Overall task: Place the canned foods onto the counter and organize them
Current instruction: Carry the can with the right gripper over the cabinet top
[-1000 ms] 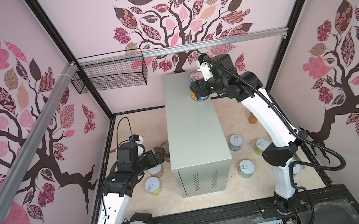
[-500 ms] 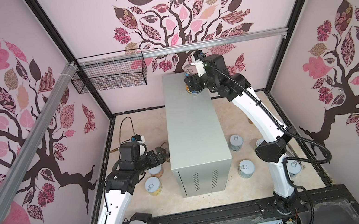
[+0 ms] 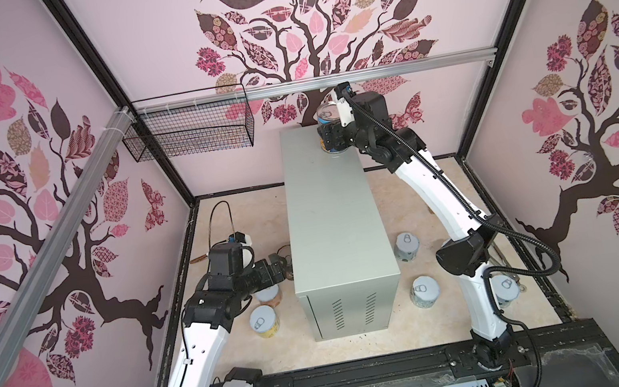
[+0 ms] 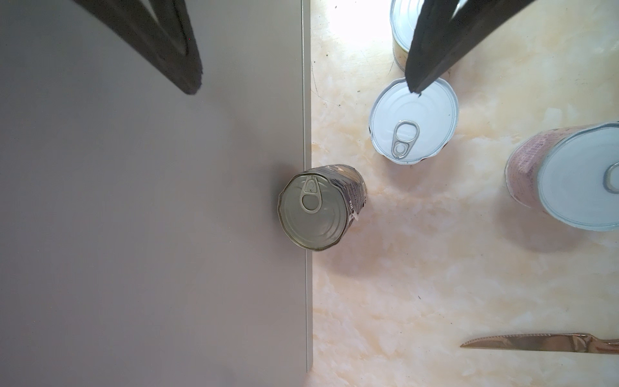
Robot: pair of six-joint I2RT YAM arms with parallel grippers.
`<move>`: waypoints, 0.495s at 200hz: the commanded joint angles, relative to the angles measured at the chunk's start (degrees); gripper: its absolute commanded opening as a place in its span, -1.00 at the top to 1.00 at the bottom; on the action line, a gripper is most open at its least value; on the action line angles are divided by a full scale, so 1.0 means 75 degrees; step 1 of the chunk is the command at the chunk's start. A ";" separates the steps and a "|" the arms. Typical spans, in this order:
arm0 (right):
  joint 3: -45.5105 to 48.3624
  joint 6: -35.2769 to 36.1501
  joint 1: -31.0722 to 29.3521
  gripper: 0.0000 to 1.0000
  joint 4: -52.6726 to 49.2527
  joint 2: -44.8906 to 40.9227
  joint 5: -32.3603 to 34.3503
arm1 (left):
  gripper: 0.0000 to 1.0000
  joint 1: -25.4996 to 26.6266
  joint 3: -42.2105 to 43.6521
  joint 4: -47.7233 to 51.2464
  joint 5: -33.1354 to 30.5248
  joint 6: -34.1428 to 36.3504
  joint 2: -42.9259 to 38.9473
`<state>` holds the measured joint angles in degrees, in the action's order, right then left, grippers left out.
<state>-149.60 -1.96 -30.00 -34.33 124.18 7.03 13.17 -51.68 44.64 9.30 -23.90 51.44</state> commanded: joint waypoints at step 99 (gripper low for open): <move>0.0582 -0.0074 0.0078 -1.00 0.0070 0.0057 -0.0267 | -0.96 -0.0102 0.0073 -0.0089 0.0039 0.0130 0.0009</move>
<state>-147.33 -1.69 -29.80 -32.77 124.53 6.02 13.02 -51.68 44.64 9.32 -23.88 51.62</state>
